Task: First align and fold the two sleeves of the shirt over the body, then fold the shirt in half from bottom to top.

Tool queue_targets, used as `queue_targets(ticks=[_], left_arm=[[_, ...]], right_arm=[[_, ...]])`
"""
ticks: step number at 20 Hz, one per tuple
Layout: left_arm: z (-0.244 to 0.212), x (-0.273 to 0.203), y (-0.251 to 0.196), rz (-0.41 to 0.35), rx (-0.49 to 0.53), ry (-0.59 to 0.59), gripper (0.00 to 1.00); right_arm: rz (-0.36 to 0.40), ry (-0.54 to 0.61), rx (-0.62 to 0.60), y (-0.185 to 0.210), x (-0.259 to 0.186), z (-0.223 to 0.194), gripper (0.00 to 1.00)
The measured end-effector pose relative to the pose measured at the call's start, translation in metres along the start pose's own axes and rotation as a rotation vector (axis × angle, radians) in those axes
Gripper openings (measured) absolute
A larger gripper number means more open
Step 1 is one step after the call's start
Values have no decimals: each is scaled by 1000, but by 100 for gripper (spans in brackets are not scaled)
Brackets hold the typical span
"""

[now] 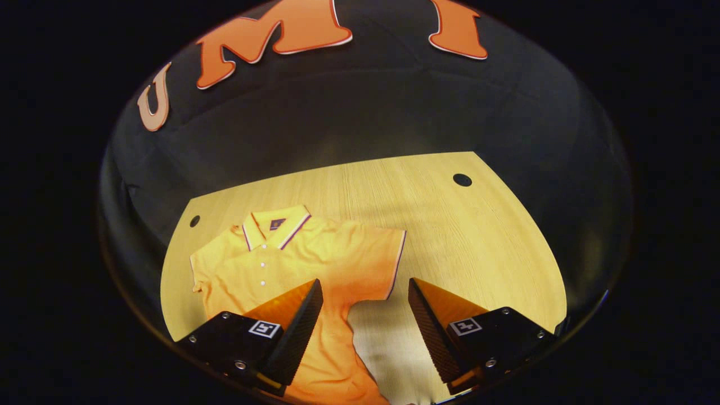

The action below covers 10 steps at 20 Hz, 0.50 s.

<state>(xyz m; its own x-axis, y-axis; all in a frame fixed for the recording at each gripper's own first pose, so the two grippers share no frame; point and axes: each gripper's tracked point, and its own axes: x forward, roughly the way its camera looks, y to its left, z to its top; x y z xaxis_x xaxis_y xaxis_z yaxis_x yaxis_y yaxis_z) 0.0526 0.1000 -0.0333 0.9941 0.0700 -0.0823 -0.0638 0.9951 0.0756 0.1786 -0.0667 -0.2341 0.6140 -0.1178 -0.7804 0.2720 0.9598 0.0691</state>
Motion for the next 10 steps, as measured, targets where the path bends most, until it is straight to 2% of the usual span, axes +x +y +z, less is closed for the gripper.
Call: queue_targets(ticks=[3, 5, 6, 10], left_arm=[[-8, 0, 0, 33, 0, 41, 96], [-16, 0, 0, 55, -4, 76, 97], [-20, -1, -1, 65, -5, 86, 97], [-30, -2, -3, 96, 16, 133, 96]], right_arm=[[-16, 98, -19, -10, 33, -3, 93], [-1, 166, 13, -12, 49, -4, 93], [8, 197, 32, -11, 59, -5, 86], [1, 309, 50, -21, 96, -13, 78]])
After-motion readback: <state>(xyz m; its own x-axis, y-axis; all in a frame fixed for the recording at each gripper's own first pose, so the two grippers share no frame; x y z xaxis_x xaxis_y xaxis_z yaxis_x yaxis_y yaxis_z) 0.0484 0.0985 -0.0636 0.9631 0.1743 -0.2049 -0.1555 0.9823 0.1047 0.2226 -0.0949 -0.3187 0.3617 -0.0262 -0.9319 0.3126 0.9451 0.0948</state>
